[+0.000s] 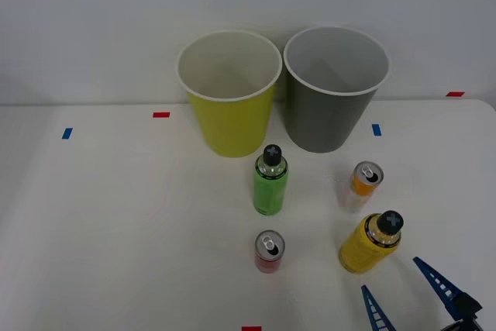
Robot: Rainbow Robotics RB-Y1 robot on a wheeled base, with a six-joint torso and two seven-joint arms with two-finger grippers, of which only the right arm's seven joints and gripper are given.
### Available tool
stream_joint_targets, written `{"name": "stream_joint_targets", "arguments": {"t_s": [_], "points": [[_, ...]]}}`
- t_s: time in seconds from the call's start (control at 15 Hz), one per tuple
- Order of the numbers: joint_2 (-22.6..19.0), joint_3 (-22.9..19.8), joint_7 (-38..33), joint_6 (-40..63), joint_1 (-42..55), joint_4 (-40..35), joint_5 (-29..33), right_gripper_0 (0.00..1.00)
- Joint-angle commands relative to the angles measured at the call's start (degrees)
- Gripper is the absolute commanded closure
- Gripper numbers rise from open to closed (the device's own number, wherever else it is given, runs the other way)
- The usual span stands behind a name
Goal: Put cans in the gray bin, plastic bottles in the light green bin
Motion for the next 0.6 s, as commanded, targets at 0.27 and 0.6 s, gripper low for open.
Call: {"name": "stream_joint_targets", "arguments": {"t_s": [0.27,0.6], "points": [[0.15,2.01,-0.35,4.64,-7.04,0.0,-0.27,0.0],[0.15,2.71,0.0,8.16,-10.56,0.0,-0.27,0.0]]}}
